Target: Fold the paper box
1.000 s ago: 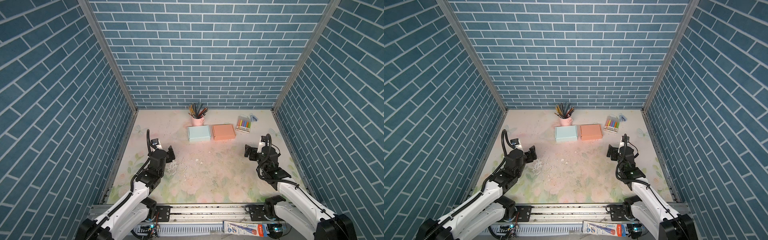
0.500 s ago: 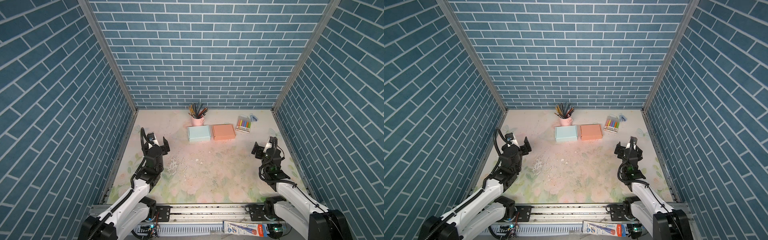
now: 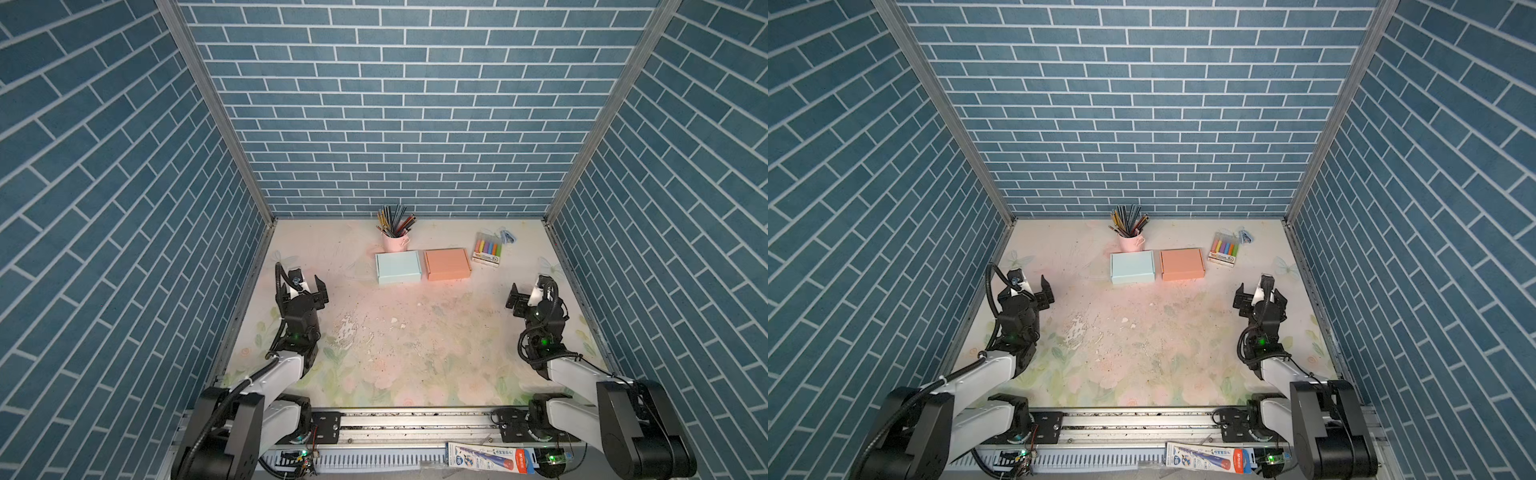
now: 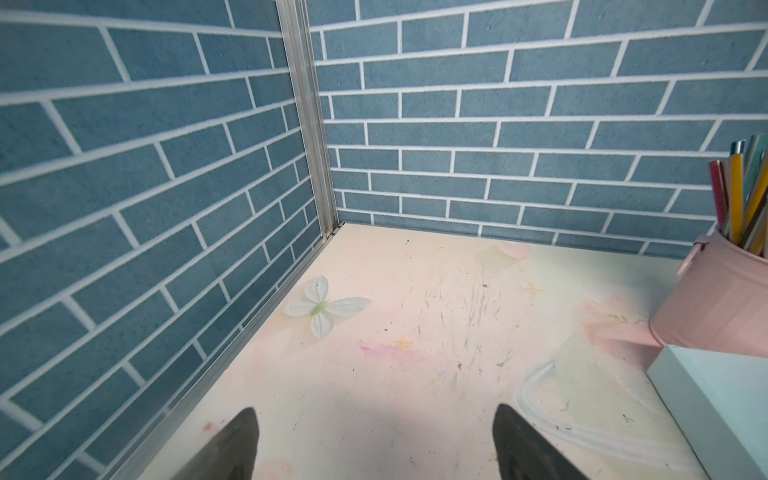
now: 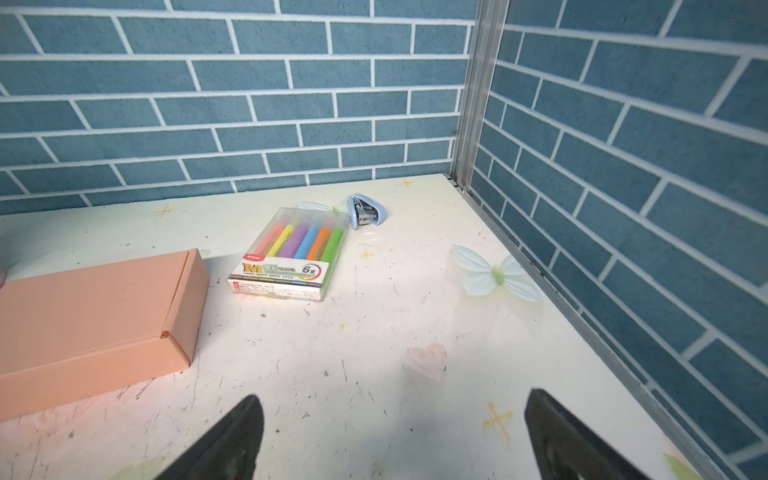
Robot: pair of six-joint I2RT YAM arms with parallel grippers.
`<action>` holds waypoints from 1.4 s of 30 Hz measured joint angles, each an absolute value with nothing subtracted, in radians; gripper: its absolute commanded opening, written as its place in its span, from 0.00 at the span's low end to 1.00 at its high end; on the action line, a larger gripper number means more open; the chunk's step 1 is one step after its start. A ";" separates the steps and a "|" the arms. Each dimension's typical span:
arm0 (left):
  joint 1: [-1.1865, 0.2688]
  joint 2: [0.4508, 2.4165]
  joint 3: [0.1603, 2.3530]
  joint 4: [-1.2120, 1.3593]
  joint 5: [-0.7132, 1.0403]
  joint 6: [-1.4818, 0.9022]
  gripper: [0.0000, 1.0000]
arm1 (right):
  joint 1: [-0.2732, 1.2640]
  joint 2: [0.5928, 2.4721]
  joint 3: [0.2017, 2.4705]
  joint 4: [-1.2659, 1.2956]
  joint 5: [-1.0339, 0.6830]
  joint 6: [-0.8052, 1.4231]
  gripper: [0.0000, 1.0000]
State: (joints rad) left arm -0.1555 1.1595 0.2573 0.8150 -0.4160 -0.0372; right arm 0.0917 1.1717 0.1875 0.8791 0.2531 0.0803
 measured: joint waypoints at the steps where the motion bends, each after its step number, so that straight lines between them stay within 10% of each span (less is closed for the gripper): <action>1: -0.152 1.182 0.257 0.836 -0.405 -0.037 0.88 | 0.088 1.187 0.187 0.903 0.250 0.078 0.98; 42: -0.084 1.508 0.244 1.171 -0.223 -0.011 0.88 | 0.010 1.516 0.226 1.191 0.162 0.063 0.98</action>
